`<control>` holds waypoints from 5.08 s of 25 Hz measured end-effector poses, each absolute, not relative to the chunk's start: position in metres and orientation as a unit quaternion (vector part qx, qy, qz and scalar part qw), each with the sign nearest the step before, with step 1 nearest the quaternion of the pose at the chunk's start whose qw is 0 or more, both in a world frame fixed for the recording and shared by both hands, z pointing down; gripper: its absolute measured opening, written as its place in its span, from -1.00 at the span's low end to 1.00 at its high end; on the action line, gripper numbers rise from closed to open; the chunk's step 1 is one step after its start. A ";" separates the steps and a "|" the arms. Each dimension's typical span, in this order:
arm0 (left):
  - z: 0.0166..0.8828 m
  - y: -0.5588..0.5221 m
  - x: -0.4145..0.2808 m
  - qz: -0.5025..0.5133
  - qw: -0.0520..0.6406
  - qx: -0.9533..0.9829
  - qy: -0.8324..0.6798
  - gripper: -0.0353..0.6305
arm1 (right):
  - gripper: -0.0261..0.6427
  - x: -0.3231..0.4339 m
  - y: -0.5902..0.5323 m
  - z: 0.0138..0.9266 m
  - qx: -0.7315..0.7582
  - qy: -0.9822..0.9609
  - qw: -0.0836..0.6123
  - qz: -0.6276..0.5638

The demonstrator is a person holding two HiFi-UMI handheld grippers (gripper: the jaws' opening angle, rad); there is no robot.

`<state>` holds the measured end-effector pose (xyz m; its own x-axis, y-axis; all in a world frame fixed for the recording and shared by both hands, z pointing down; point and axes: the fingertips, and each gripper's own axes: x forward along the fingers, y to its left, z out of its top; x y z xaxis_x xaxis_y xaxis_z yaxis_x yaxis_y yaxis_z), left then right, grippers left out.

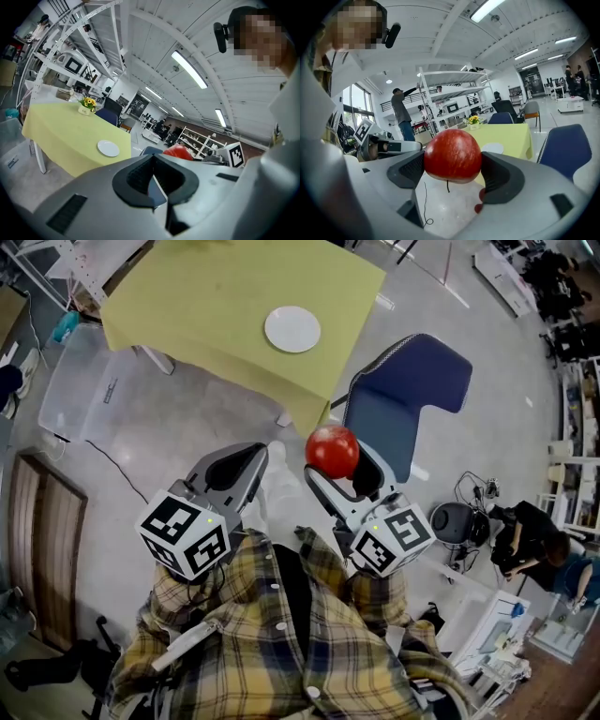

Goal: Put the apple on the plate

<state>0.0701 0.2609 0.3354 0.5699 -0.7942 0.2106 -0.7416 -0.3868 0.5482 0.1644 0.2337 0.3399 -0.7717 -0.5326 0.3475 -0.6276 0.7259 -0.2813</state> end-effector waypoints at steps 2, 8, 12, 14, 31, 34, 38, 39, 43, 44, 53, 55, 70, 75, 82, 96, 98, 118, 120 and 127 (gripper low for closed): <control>0.335 0.244 0.067 -0.043 0.304 0.829 -0.467 -0.87 | 0.17 0.161 0.216 0.340 0.310 -0.922 0.121 0.197; 0.323 0.188 0.059 -0.048 0.296 0.821 -0.486 -0.87 | 0.17 0.147 0.155 0.329 0.285 -0.932 0.118 0.190; 0.312 0.150 0.066 -0.052 0.292 0.815 -0.498 -0.87 | 0.17 0.152 0.114 0.316 0.268 -0.939 0.113 0.183; 0.308 0.132 0.067 -0.053 0.288 0.813 -0.503 -0.87 | 0.17 0.155 0.095 0.312 0.263 -0.942 0.108 0.178; 0.304 0.050 0.052 -0.067 0.283 0.802 -0.522 -0.87 | 0.17 0.150 0.017 0.331 0.244 -0.943 0.119 0.191; 0.311 0.033 0.043 -0.069 0.284 0.807 -0.513 -0.87 | 0.17 0.139 0.002 0.336 0.250 -0.941 0.128 0.190; 0.316 0.011 0.028 -0.060 0.286 0.819 -0.493 -0.87 | 0.17 0.120 -0.015 0.348 0.262 -0.934 0.142 0.197; 0.316 0.003 0.021 -0.057 0.287 0.822 -0.488 -0.87 | 0.17 0.112 -0.021 0.348 0.268 -0.932 0.143 0.197; 0.318 -0.033 -0.013 -0.044 0.293 0.839 -0.457 -0.87 | 0.17 0.076 -0.049 0.348 0.302 -0.922 0.140 0.200; 0.318 -0.042 -0.019 -0.041 0.294 0.844 -0.447 -0.87 | 0.17 0.069 -0.054 0.348 0.311 -0.918 0.139 0.202; 0.322 -0.105 -0.061 -0.020 0.310 0.876 -0.369 -0.87 | 0.17 0.036 -0.101 0.342 0.398 -0.882 0.115 0.224; 0.329 -0.116 -0.065 -0.009 0.318 0.883 -0.346 -0.87 | 0.17 0.031 -0.110 0.345 0.419 -0.871 0.116 0.228; 0.362 -0.128 -0.064 0.048 0.362 0.897 -0.249 -0.87 | 0.17 0.033 -0.105 0.376 0.514 -0.804 0.123 0.274; 0.368 -0.122 -0.051 0.052 0.369 0.891 -0.259 -0.87 | 0.17 0.047 -0.105 0.382 0.504 -0.809 0.127 0.276; 0.360 -0.114 -0.045 0.045 0.364 0.887 -0.279 -0.87 | 0.17 0.058 -0.106 0.399 0.484 -0.812 0.139 0.296; 0.355 -0.100 -0.045 0.055 0.352 0.883 -0.305 -0.87 | 0.17 0.062 -0.106 0.466 0.457 -0.796 0.192 0.346; 0.357 -0.098 -0.045 0.057 0.353 0.883 -0.305 -0.87 | 0.17 0.063 -0.106 0.479 0.457 -0.791 0.198 0.356; 0.376 -0.095 -0.064 0.072 0.368 0.866 -0.331 -0.87 | 0.17 0.049 -0.104 0.563 0.427 -0.763 0.260 0.410; 0.378 -0.095 -0.065 0.072 0.367 0.866 -0.332 -0.87 | 0.17 0.049 -0.103 0.568 0.428 -0.760 0.265 0.411; 0.381 -0.091 -0.063 0.074 0.368 0.864 -0.335 -0.87 | 0.17 0.050 -0.100 0.577 0.433 -0.754 0.264 0.418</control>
